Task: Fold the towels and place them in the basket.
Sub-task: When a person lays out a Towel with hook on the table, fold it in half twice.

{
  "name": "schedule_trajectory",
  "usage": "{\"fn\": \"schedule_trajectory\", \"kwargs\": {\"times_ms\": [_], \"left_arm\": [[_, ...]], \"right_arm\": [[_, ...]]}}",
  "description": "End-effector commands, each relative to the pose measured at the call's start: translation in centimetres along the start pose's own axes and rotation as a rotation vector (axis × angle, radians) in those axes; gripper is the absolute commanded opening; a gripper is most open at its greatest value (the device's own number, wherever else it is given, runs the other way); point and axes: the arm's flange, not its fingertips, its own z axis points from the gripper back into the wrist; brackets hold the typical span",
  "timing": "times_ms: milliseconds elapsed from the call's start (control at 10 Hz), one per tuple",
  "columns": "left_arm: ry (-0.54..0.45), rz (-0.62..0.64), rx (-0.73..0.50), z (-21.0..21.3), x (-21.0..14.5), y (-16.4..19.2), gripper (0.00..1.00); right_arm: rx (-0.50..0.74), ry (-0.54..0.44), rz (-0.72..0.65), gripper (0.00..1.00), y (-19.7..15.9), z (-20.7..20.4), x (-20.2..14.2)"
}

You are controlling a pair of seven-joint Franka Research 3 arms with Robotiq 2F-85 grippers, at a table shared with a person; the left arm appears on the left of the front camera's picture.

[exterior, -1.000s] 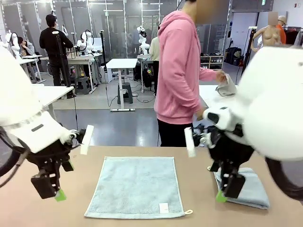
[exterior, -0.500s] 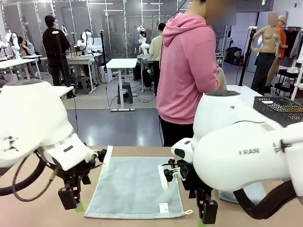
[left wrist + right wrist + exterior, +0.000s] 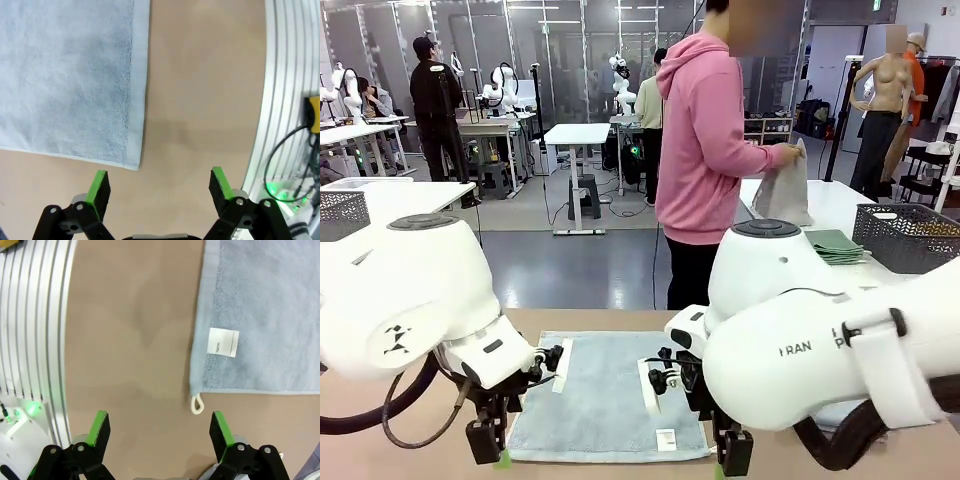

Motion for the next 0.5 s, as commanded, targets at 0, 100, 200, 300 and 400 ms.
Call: {"fn": "schedule_trajectory", "kwargs": {"times_ms": [0, 100, 200, 300, 400], "left_arm": [[-0.016, -0.003, 0.043, -3.1, -4.0, -3.5, 1.0], [-0.021, -0.022, 0.04, -3.6, -4.1, -3.3, 1.0], [-0.02, -0.025, 0.044, -3.9, -4.0, -3.0, 1.0], [-0.018, 0.003, 0.048, -4.5, -4.1, -2.6, 1.0], [0.008, 0.002, 0.063, -5.2, -4.0, -2.0, 1.0]], "right_arm": [[-0.013, -0.02, 0.025, 1.0, -1.3, -2.0, 0.2], [-0.021, -0.011, 0.022, 1.0, -2.2, -2.6, 0.4], [-0.013, -0.016, 0.022, 1.0, -2.8, -3.0, 0.4], [-0.007, -0.018, 0.025, 1.0, -3.0, -3.4, 0.5], [-0.025, -0.011, 0.031, 1.0, -3.3, -4.0, 0.7]]}}
